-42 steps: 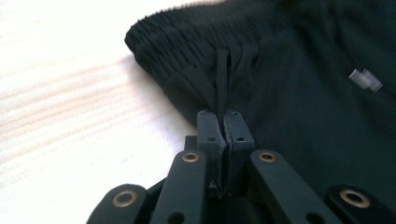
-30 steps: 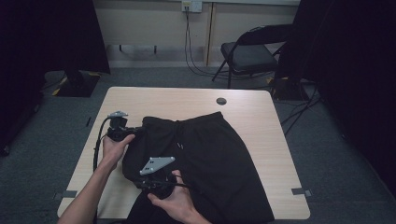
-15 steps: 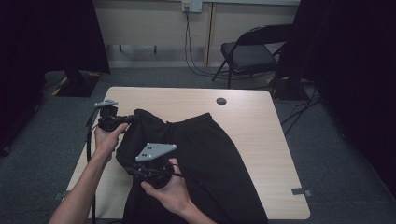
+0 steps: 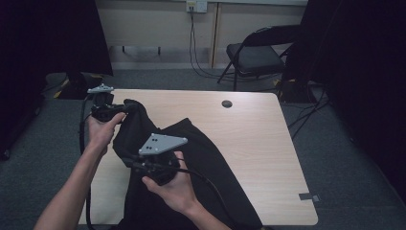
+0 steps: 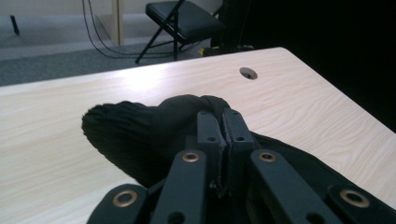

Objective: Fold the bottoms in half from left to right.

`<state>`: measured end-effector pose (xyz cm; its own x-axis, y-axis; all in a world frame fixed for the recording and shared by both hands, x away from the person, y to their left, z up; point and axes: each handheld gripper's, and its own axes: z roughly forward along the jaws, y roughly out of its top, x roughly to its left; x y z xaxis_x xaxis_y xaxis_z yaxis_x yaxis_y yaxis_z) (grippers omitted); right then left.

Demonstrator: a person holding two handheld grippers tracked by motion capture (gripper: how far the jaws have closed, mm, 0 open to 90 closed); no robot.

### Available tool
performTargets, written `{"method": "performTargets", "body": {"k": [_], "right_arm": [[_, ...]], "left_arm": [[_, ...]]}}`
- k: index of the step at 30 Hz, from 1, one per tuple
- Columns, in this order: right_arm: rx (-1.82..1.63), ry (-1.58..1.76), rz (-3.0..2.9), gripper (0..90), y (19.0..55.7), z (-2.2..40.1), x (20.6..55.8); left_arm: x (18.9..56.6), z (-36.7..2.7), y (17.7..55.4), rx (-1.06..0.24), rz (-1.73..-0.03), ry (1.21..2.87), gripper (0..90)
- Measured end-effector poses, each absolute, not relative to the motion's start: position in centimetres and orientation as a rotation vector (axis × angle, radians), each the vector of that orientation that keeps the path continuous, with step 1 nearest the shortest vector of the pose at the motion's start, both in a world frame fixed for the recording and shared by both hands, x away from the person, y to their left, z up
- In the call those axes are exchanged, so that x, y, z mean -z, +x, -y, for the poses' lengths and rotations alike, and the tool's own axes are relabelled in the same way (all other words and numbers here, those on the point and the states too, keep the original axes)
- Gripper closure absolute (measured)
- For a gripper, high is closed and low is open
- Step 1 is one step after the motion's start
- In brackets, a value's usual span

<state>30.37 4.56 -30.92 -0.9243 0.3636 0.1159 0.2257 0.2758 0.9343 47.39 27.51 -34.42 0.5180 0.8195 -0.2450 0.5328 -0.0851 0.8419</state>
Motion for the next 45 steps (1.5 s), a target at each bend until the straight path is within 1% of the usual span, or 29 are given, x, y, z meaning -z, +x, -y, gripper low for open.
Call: {"method": "performTargets", "body": {"k": [7, 13, 20, 22, 24, 26, 27, 29, 31, 34, 37, 40, 44, 45], "right_arm": [[-1.601, 0.662, -2.419, 86.7, 30.1, -0.2, 34.0], [-1.507, 0.856, -2.371, 86.1, 31.1, 5.7, 36.4], [-1.327, 1.004, -2.385, 84.4, 32.0, 10.0, 40.3], [-1.28, 1.018, -2.399, 82.6, 31.9, 10.8, 41.1], [-1.243, 1.05, -2.403, 82.4, 31.9, 11.8, 42.0], [-1.207, 1.089, -2.411, 80.9, 31.8, 12.7, 42.8], [-1.186, 1.102, -2.416, 80.7, 31.8, 13.1, 43.1], [-1.137, 1.125, -2.429, 76.8, 31.6, 13.9, 43.8], [-1.1, 1.148, -2.429, 76.5, 31.4, 14.7, 44.5], [-1.057, 1.198, -2.412, 72.5, 31.1, 15.9, 45.1], [-1.061, 1.23, -2.394, 70.3, 31.2, 16.8, 45.0], [-1.073, 1.218, -2.359, 66.5, 31.6, 16.4, 44.4], [-1.096, 1.186, -2.353, 63.2, 33.1, 14.5, 43.6], [-1.082, 1.162, -2.364, 62.2, 33.7, 13.8, 43.6]], "left_arm": [[38.0, -23.6, 48.5, -0.291, -1.127, 1.79, 87.6], [39.0, -20.2, 49.9, -0.273, -1.132, 1.839, 87.4], [41.5, -16.5, 51.3, -0.215, -1.115, 1.886, 87.3], [42.0, -15.7, 51.5, -0.204, -1.111, 1.898, 87.1], [42.5, -15.1, 51.7, -0.178, -1.116, 1.876, 86.5], [42.7, -14.7, 51.7, -0.155, -1.074, 1.876, 83.7], [42.6, -14.5, 51.6, -0.164, -1.056, 1.884, 81.3], [42.2, -14.5, 51.3, -0.17, -1.042, 1.875, 72.1], [41.6, -15.0, 51.0, -0.192, -1.027, 1.87, 65.2], [40.9, -16.4, 50.4, -0.222, -1.033, 1.866, 57.8], [40.9, -17.8, 49.8, -0.239, -1.038, 1.881, 55.6], [41.8, -19.2, 48.7, -0.249, -1.054, 1.894, 55.5], [43.1, -19.9, 47.4, -0.239, -1.05, 1.961, 60.0], [43.4, -20.0, 47.0, -0.237, -1.032, 1.962, 62.7]]}}
